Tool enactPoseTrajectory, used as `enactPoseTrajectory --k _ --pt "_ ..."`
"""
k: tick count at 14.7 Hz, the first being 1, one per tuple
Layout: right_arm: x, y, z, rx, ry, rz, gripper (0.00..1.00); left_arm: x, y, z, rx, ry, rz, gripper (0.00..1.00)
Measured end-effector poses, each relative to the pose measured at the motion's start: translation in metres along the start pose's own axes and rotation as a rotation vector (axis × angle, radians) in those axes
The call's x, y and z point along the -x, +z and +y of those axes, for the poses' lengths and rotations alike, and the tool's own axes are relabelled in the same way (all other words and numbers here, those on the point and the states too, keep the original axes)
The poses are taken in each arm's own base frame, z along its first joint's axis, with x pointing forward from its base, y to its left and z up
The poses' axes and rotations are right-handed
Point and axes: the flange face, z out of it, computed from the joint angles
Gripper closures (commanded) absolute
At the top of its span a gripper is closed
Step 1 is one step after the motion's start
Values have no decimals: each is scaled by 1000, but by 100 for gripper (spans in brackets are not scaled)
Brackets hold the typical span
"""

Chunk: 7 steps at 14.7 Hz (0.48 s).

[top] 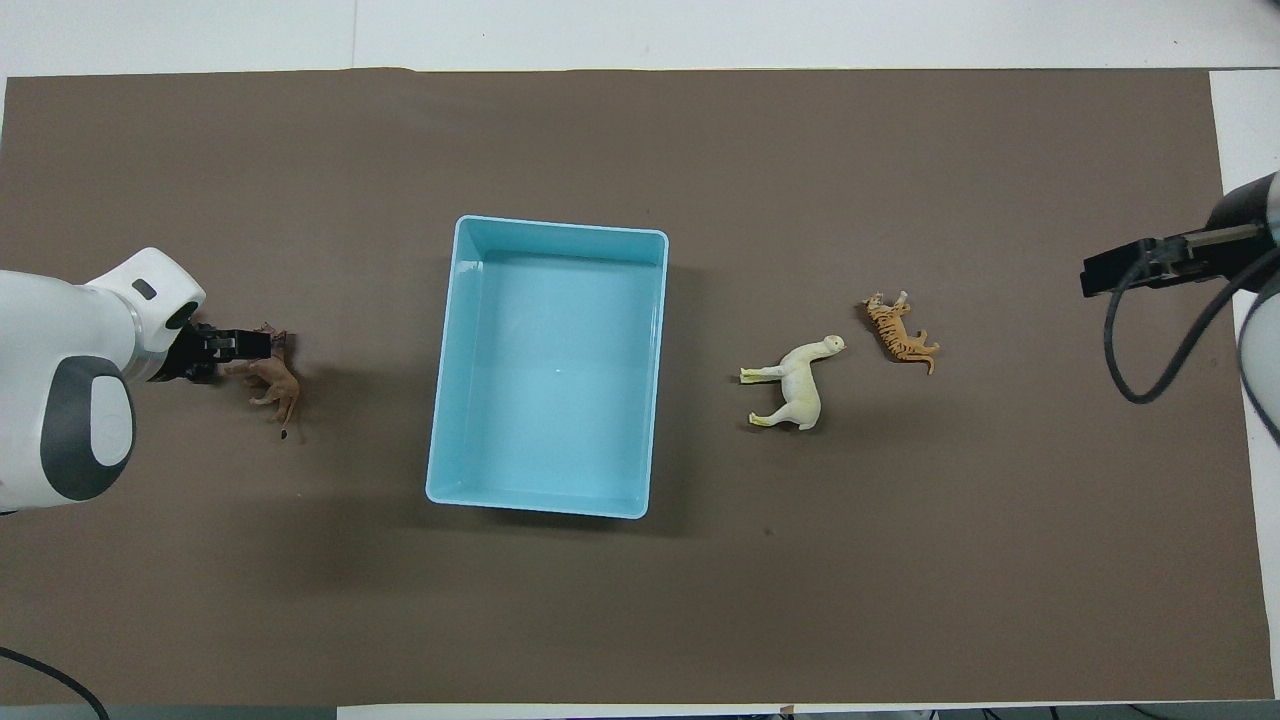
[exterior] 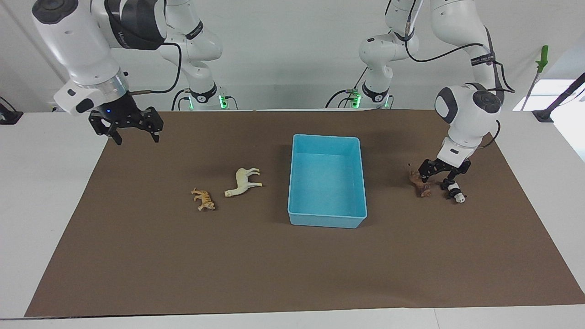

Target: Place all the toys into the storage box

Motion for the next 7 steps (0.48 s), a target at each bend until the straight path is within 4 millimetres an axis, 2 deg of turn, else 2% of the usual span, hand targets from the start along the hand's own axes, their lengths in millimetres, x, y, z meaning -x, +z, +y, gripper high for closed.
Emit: enactPoseTrajectory --k 3,5,7 --pt "-25 43 -42 -4 -169 -6 0 10 14 2 1 -6 3 0" --pt "-35 81 -59 -12 -268 -2 0 15 20 3 2 -24 2 0" --pt "-36 118 -71 -12 -371 17 0 16 21 6 3 -70 14 0"
